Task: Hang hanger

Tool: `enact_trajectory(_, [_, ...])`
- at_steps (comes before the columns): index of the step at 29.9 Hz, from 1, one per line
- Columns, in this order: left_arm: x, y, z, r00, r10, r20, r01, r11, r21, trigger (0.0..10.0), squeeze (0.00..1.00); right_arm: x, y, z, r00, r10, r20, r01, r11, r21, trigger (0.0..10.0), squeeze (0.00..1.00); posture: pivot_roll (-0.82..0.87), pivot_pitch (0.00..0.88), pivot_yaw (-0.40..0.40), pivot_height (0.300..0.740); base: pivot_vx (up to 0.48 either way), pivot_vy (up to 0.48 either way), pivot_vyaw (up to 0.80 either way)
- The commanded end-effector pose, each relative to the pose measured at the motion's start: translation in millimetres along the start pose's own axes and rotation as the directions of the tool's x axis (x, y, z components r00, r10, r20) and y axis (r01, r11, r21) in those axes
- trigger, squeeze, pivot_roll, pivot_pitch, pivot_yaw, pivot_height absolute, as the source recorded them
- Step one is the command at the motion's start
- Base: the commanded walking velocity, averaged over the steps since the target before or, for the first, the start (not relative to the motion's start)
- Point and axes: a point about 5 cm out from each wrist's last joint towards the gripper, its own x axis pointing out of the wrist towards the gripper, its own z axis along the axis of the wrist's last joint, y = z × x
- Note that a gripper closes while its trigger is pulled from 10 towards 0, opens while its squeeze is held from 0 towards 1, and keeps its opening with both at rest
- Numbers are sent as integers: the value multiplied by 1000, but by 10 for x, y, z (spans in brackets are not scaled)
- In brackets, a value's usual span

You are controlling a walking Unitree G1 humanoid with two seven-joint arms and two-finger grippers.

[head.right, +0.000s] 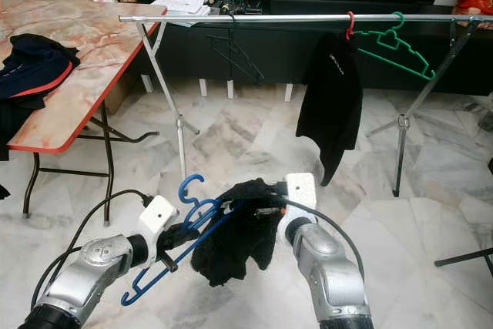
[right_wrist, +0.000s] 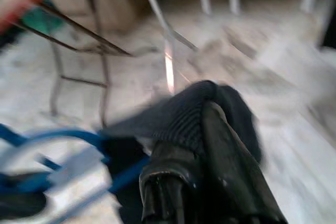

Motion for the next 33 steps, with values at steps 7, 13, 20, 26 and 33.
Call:
enact_trajectory(7, [-16,-39,77,996,-53,66,58,996,-71,10000,0,-98,269,301,960,261,100,-248,960,-132,10000,0,66,125,21,740,0,0,0])
enact_trajectory(13, [-51,-118,168,983,-131,132,149,980,-133,10000,0,-102,103,295,977,181,108,-135,931,-339,10000,0,62,136,22,740,0,0,0])
enact_trajectory(20, [-96,-129,213,974,-166,157,189,970,-152,10000,0,-39,-232,329,995,-20,96,57,911,-409,10000,0,62,139,23,740,0,0,0])
enact_trajectory(26, [-111,-194,215,965,-212,152,235,960,-152,10000,0,14,-70,401,986,97,138,-22,885,-465,10000,0,61,139,23,740,0,0,0])
enact_trajectory(33, [-131,-234,220,956,-246,162,272,947,-169,10000,0,-80,423,553,861,471,193,-328,804,-497,10000,0,63,141,21,740,0,0,0])
